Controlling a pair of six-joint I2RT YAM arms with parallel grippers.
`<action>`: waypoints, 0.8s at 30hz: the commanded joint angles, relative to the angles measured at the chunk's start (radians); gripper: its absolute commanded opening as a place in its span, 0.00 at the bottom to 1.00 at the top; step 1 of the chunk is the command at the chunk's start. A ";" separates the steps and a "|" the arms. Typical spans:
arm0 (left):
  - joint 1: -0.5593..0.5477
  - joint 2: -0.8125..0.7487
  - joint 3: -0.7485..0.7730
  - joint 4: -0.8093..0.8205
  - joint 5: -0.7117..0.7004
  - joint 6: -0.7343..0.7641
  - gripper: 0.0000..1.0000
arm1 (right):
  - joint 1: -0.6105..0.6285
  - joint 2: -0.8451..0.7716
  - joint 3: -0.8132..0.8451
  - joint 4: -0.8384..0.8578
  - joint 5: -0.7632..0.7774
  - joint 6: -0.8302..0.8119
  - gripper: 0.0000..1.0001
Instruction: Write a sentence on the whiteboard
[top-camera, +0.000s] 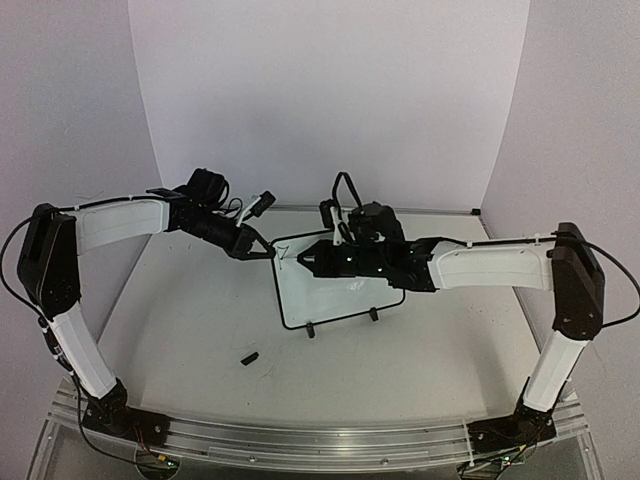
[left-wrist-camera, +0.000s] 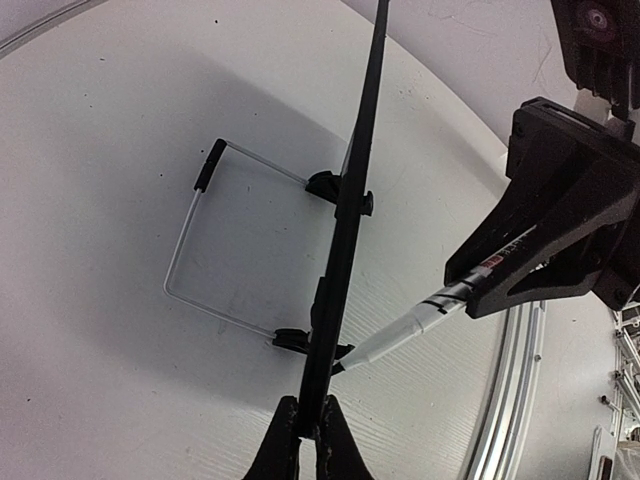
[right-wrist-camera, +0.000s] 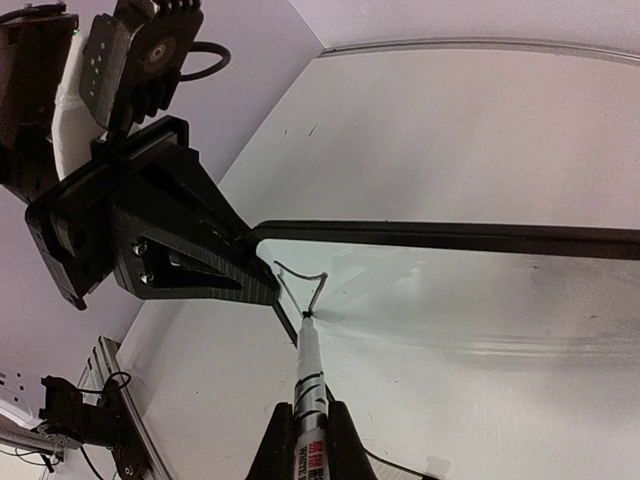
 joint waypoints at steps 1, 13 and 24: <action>-0.017 -0.019 -0.010 -0.041 -0.059 0.038 0.00 | -0.003 -0.005 0.020 0.005 0.066 0.007 0.00; -0.017 -0.019 -0.010 -0.042 -0.059 0.040 0.00 | -0.003 -0.073 -0.087 0.005 0.143 0.029 0.00; -0.017 -0.021 -0.010 -0.046 -0.065 0.043 0.00 | -0.003 -0.086 -0.068 0.044 0.007 -0.001 0.00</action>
